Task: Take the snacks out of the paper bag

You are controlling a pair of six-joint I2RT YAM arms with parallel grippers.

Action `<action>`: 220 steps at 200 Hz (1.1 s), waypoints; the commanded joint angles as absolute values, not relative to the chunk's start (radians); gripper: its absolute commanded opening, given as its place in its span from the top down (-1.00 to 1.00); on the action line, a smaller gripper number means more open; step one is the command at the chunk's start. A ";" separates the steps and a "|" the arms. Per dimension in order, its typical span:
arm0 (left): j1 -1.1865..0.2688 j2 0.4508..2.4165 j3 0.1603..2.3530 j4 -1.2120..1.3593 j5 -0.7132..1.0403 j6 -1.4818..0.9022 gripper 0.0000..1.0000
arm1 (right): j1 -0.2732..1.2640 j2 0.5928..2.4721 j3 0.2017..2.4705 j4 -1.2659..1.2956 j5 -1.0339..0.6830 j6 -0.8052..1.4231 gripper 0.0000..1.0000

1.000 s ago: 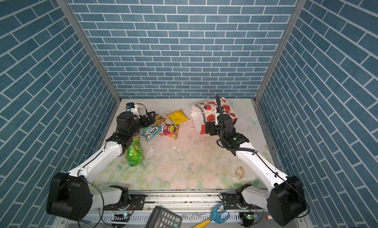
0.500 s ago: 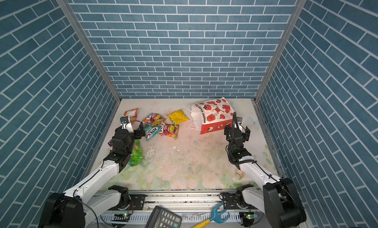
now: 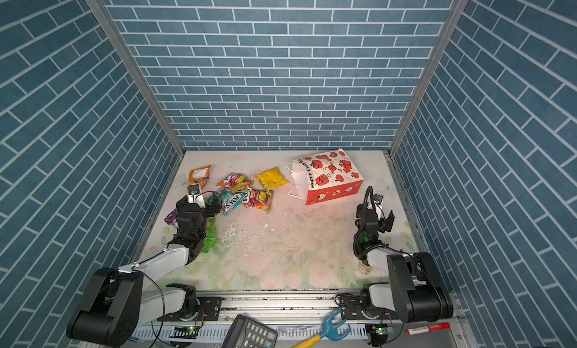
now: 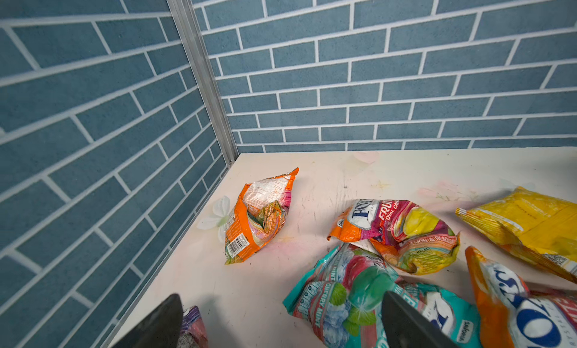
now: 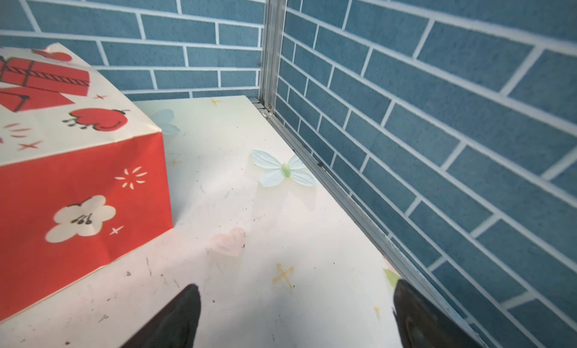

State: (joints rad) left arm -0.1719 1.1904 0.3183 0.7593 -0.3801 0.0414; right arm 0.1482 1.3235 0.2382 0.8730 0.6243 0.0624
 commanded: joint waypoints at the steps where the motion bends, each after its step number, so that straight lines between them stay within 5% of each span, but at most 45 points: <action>1: -0.163 1.182 0.267 0.864 -0.381 0.087 -0.99 | 0.137 1.341 0.246 0.983 0.580 0.047 -0.91; 68: -0.146 1.323 0.225 1.018 -0.386 0.092 -0.99 | 0.069 1.442 0.198 1.176 0.556 0.101 -0.91; 141: -0.066 1.504 0.283 1.042 -0.290 0.021 -0.99 | 0.019 1.446 0.334 0.897 0.398 0.117 -0.91; 220: -0.034 1.523 0.356 0.918 -0.188 0.018 -0.99 | -0.007 1.537 0.374 0.896 0.201 0.077 -0.93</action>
State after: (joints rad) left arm -0.0433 1.5143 0.3466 0.9722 -0.2253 0.0242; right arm 0.0013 1.5047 0.3588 0.8951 0.2794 0.0967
